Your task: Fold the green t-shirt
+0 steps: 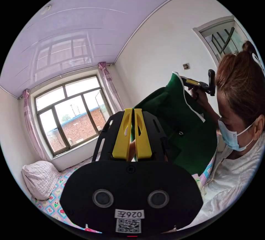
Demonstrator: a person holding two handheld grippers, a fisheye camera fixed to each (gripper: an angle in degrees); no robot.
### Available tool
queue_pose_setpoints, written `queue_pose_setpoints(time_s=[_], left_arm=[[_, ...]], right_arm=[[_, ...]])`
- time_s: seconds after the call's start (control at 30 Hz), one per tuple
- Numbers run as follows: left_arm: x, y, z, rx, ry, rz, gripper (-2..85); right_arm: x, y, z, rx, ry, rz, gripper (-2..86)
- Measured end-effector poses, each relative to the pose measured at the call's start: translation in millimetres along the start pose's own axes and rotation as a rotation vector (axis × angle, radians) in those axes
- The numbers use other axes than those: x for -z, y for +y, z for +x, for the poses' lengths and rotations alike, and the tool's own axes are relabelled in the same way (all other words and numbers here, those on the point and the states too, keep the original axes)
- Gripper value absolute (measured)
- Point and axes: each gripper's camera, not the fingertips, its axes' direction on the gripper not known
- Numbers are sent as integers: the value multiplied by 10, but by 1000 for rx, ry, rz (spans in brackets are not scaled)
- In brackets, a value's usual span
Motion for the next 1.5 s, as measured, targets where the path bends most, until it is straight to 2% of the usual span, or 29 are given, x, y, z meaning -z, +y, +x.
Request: queue_pose_setpoints(time_s=[0.17,0.33,0.4,0.47,0.53,0.57,0.63,0.7,0.77,0.83,1.0,1.07,1.13,1.23,1.4,1.5], left_arm=[[-1203,578,-559,128,124,-146,-2],[-3248,1863,-1088,250,112,-369,11],[-3939,2366,-1276,276,93,-405,23],[-4581,2922,-1563,383,75,-473,44],[-5144,3788,-2071,660,66,-599,46],[-5190,4010,-2187,732,53,-615,45],[-5074,4832,-2542,966,142,-562,37],[-4788,5324,-2661,1049,228,-481,26],[-4441,5709,-2641,1053,242,-488,4],[-3959,6120,-2455,998,288,-581,-5],[-2867,6768,-1937,1034,317,-748,-4],[-2509,6914,-1727,1046,296,-806,5],[-2122,7011,-1408,1016,278,-852,68],[-1959,7126,-962,953,336,-987,147],[-1989,7141,-307,755,440,-1123,153],[-1996,7061,-85,686,490,-1139,167]], right_arm=[[-1106,520,48,37,39,-197,-15],[-2910,1911,140,28,7,-558,-16],[-3583,2479,78,77,36,-691,-16],[-4201,3019,23,115,49,-809,-15],[-4866,3679,26,86,38,-977,-11],[-4973,3817,49,58,38,-1004,-9],[-5100,4204,234,-130,2,-994,-5],[-4974,4389,391,-273,-75,-939,5],[-4720,4561,510,-375,-134,-900,17],[-4210,4790,552,-453,-199,-867,19],[-3067,5183,243,-489,-257,-980,23],[-2650,5264,62,-473,-222,-1053,20],[-2178,5318,-161,-497,-206,-1136,18],[-1748,5309,-443,-492,-176,-1218,18],[-1477,5317,-849,-455,-237,-1300,28],[-1437,5333,-1023,-415,-280,-1336,45]])
